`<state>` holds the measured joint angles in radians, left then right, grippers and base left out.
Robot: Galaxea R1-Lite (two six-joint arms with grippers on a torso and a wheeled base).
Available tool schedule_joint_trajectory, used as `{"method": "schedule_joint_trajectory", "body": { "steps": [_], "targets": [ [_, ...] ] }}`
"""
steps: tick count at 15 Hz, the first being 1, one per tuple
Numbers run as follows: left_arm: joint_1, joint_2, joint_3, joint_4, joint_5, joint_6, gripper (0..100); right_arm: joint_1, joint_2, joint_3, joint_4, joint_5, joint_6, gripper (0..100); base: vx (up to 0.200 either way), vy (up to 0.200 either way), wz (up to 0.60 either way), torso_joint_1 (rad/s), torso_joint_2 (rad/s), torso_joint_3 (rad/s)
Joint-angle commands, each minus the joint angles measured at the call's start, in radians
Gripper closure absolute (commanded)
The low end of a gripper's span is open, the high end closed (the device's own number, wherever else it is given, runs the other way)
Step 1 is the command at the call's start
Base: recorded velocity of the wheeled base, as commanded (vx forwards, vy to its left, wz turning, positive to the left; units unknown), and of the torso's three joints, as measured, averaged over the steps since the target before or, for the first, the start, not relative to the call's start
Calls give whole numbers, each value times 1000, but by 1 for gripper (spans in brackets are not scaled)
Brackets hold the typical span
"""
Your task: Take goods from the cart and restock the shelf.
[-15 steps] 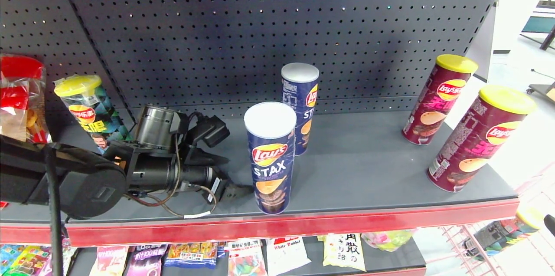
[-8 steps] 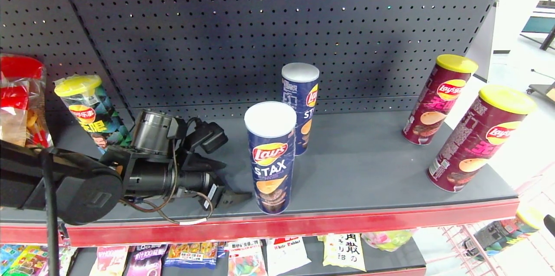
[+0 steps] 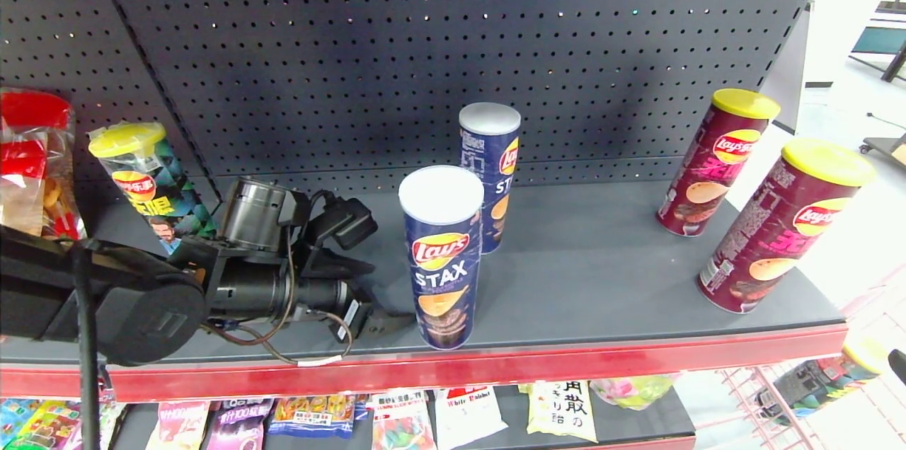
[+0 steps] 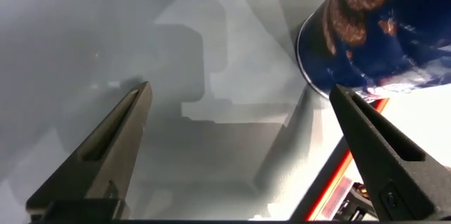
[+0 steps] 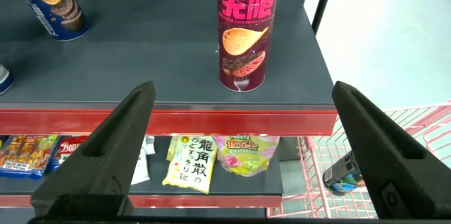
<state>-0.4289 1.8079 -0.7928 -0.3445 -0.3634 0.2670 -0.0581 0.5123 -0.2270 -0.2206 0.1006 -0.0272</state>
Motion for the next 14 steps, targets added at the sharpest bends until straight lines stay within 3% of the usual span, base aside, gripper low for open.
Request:
{"method": "schedule_joint_trajectory", "body": {
  "steps": [1, 14],
  "targets": [
    [-4, 7, -10, -1, 0, 0, 0, 0, 2, 0, 0, 1, 0, 0, 0, 0, 0, 0, 0, 0],
    [-51, 67, -77, 1, 1, -3, 0, -2, 2, 0, 0, 1, 6, 0, 0, 0, 0, 0, 0, 0]
  ]
}}
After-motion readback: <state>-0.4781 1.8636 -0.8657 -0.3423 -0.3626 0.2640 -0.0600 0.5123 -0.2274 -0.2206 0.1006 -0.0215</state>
